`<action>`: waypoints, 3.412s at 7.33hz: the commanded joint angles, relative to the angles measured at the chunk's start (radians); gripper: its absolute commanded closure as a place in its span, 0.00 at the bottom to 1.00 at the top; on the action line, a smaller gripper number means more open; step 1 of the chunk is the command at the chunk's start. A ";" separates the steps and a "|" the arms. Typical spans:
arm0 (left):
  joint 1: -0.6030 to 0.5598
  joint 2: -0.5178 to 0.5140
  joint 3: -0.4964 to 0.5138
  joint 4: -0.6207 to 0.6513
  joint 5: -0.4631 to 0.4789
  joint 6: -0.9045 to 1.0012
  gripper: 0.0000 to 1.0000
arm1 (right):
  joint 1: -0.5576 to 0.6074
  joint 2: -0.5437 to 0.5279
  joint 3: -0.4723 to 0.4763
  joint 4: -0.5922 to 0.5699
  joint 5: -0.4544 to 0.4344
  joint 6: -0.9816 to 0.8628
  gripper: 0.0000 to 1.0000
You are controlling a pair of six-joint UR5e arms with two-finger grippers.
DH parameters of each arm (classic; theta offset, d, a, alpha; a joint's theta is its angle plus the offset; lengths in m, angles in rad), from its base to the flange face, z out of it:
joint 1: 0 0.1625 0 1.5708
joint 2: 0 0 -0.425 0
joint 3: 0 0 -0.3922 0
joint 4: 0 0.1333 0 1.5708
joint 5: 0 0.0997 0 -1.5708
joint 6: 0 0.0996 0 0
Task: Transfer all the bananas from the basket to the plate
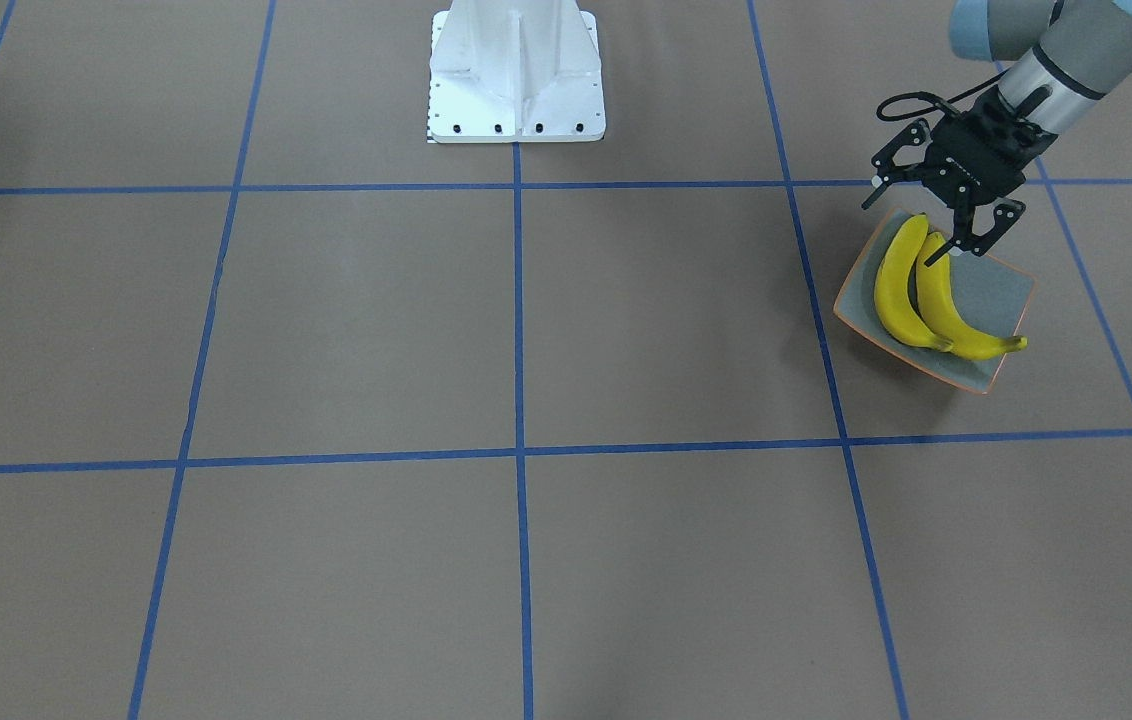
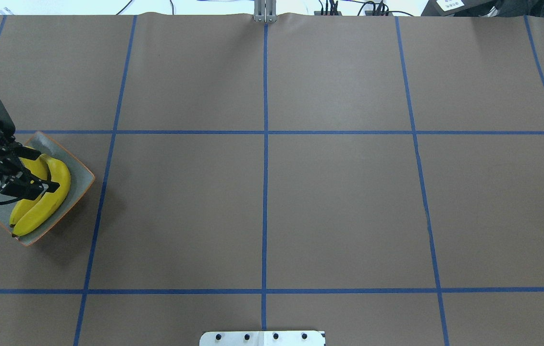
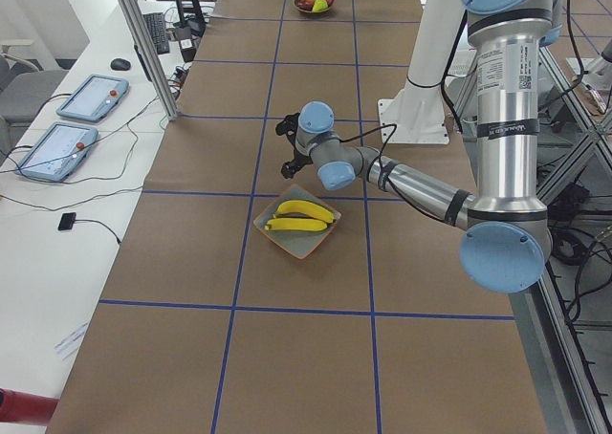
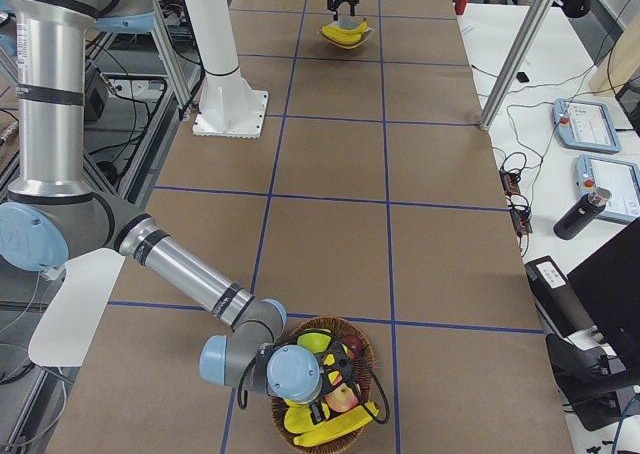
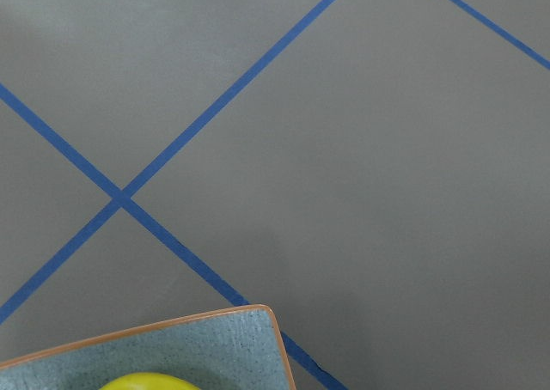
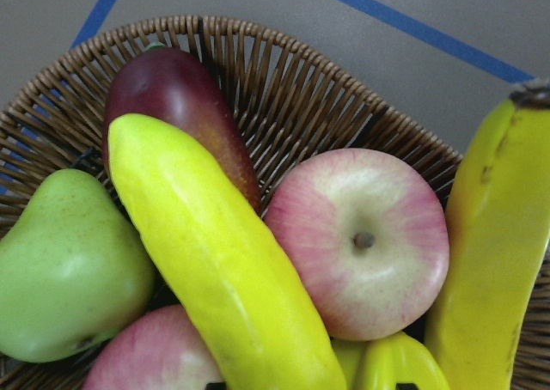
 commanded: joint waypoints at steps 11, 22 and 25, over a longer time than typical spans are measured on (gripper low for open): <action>0.002 -0.003 0.009 0.002 -0.002 0.000 0.00 | 0.037 0.103 0.234 -0.370 0.030 0.014 1.00; 0.116 -0.499 0.072 -0.006 -0.009 -0.772 0.00 | -0.348 0.323 0.778 -0.404 0.028 1.165 1.00; 0.146 -0.676 0.089 -0.007 0.005 -0.995 0.00 | -0.507 0.458 0.835 -0.402 0.010 1.369 1.00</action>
